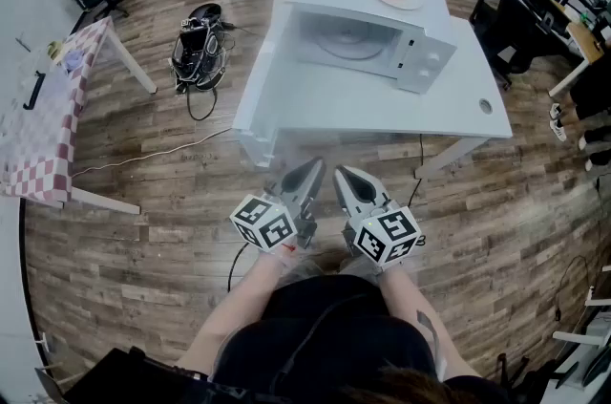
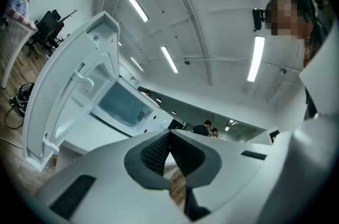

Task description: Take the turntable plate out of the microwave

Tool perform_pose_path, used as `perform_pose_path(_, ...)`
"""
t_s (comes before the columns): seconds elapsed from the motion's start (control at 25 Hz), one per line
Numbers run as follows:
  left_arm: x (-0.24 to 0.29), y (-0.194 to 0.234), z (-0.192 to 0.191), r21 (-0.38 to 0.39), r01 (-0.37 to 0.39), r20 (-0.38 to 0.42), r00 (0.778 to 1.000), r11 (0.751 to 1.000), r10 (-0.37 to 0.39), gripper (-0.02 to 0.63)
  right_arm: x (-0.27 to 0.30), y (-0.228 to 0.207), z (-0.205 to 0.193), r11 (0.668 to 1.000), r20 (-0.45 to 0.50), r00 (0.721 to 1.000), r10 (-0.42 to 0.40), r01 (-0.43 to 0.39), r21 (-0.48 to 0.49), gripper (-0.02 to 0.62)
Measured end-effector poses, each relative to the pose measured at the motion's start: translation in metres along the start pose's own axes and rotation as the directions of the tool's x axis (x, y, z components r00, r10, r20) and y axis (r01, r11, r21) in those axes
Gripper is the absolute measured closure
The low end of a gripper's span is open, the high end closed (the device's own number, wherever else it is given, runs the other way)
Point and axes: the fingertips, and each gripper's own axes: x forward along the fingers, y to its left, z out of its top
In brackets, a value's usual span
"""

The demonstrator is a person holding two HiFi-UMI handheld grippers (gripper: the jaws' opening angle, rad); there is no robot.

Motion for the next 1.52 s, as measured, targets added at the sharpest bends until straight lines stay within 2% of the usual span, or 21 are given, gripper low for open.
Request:
perform_pose_path(0.4, 0.003, 0.008, 0.002, 0.055, 0.006, -0.027, 1.000, 0.998, -0.005, 0.594, -0.002, -0.004, 0.014, 0.994, 0.034, 0.996, -0.079, 0.081, -0.077, 0.576)
perform_pose_path(0.68, 0.021, 0.015, -0.009, 0.036, -0.011, -0.040, 0.999, 0.999, 0.013, 0.594, -0.015, -0.031, 0.018, 0.984, 0.041, 0.989, -0.141, 0.144, -0.108, 0.575)
perform_pose_path(1.0, 0.052, 0.041, -0.018, 0.016, -0.077, -0.059, 0.995, 0.997, 0.078, 0.594, 0.017, -0.071, 0.016, 0.987, 0.050, 0.987, -0.150, 0.153, -0.046, 0.575)
perform_pose_path(1.2, 0.084, 0.058, -0.021, 0.108, -0.099, -0.099, 0.989, 0.989, 0.110, 0.594, 0.044, -0.103, 0.015, 0.990, 0.033, 0.989, -0.141, 0.141, 0.001, 0.575)
perform_pose_path(1.52, 0.135, 0.102, -0.017, 0.055, -0.165, -0.104, 0.980, 0.985, 0.170, 0.594, 0.079, -0.160, 0.013, 0.989, -0.016, 0.991, -0.130, 0.131, 0.075, 0.575)
